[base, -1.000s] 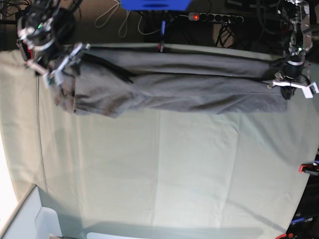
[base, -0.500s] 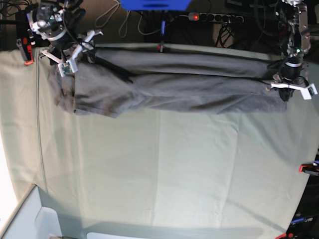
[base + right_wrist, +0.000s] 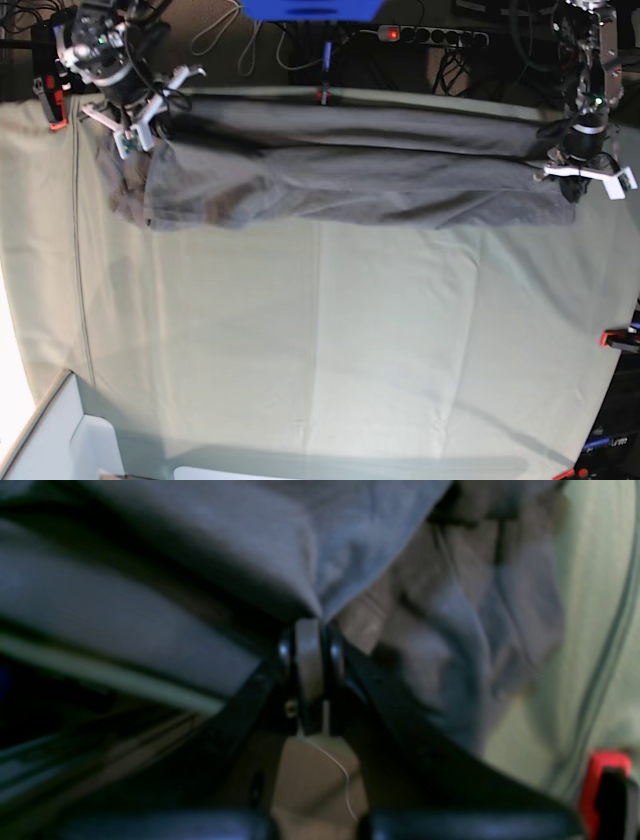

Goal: Layout the t-shirt on the table in an organized manner, then fold the t-shirt properly
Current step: 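Lower the strip and regrasp its end with the right gripper, then adjust the strip end with the right gripper, smoothing it flat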

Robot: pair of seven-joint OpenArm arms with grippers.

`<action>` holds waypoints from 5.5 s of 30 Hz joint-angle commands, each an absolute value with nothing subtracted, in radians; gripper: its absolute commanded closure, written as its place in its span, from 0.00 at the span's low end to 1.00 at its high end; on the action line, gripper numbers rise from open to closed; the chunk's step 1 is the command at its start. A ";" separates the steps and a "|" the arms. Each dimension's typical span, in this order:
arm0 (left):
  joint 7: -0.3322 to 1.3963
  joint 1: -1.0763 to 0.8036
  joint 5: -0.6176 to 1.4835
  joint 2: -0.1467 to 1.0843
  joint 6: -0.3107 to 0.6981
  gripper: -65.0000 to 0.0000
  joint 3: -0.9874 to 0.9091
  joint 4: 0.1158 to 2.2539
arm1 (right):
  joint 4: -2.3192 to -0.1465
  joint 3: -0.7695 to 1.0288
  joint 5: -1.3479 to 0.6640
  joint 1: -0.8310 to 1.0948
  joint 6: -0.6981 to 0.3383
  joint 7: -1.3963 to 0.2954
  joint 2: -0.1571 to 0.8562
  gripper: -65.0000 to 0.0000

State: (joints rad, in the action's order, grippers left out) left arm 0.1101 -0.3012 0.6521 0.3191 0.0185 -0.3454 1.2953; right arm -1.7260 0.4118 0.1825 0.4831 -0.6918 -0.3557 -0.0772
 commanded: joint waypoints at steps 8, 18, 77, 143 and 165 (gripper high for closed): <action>0.087 -0.295 0.650 0.341 0.021 1.00 -0.352 1.317 | -1.856 0.412 0.136 0.619 -0.698 -0.341 -0.062 1.00; 0.087 -0.295 0.650 0.343 0.021 1.00 -0.352 1.317 | -1.908 0.414 0.136 0.727 -0.698 -0.341 -0.067 1.00; 0.087 -0.295 0.650 0.337 0.021 1.00 -0.352 1.317 | -1.844 0.561 0.025 0.588 -0.698 -0.398 -0.065 0.49; 0.087 -0.280 0.650 0.335 0.021 1.00 -0.352 1.305 | -1.770 0.438 0.025 0.397 -0.698 -0.541 -0.077 1.00; 0.087 -0.282 0.650 0.335 0.019 1.00 -0.357 1.305 | -1.804 0.433 0.028 0.223 -0.698 -0.542 -0.071 1.00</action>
